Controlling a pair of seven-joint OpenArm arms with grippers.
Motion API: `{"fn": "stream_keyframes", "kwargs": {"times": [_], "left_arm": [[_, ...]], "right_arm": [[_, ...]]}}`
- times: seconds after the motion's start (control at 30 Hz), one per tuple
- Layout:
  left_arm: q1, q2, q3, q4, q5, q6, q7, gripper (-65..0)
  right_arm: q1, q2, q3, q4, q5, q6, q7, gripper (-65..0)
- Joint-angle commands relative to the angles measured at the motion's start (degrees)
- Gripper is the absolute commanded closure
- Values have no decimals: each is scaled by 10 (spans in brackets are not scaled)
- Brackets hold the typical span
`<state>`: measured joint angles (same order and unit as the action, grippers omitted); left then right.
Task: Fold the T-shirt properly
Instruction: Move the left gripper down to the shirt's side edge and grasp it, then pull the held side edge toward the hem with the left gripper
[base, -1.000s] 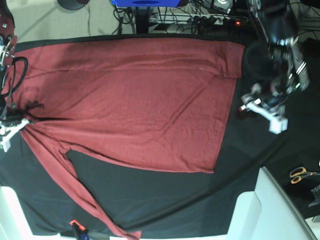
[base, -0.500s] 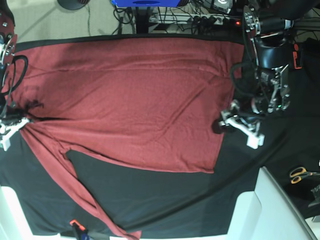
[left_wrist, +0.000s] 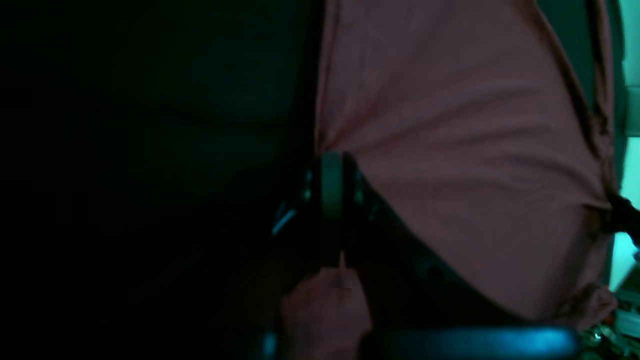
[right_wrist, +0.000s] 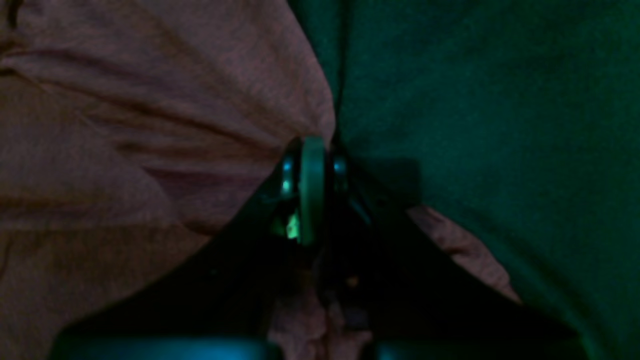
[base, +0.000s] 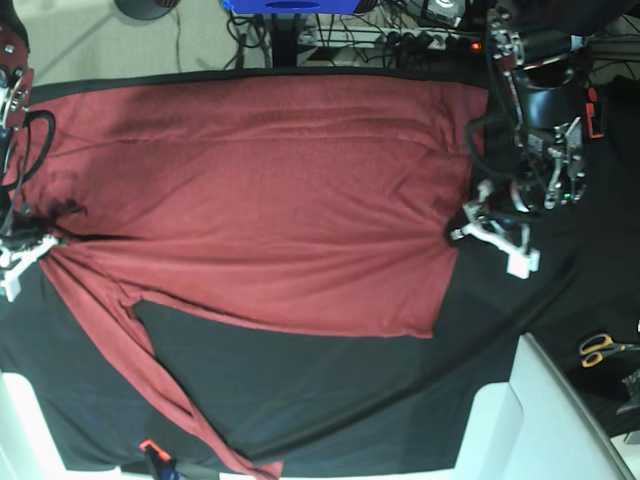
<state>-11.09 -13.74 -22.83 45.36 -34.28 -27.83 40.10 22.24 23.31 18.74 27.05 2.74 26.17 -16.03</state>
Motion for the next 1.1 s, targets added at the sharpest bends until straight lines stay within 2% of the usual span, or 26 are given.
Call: {"fn": "stream_keyframes", "kwargs": {"times": [0.0,0.27,0.6,0.73,0.8,0.93,1.07], "left_arm": [[7,-13,-3,9,13,10,4,0],[96,-10,1,116,13,10,5,0],[141,-2,-2,180,11,11,5,0],[143,-2,-3,209,10,36,6,0],[147,-2,-5,233,10,44,20,-63],[144,-2,-35,287,10,84,65,-196],[119,-2,-51,313,10,108,71,-311]], "right_arm": [[12,10,1,9,3,4,2,0],[12,8,1,9,3,4,2,0],[12,7,1,9,3,4,2,0],[12,7,-1,9,3,4,2,0],[12,7,-1,9,3,4,2,0],[12,7,-1,9,3,4,2,0],[12,7,-2,9,3,4,2,0]]}}
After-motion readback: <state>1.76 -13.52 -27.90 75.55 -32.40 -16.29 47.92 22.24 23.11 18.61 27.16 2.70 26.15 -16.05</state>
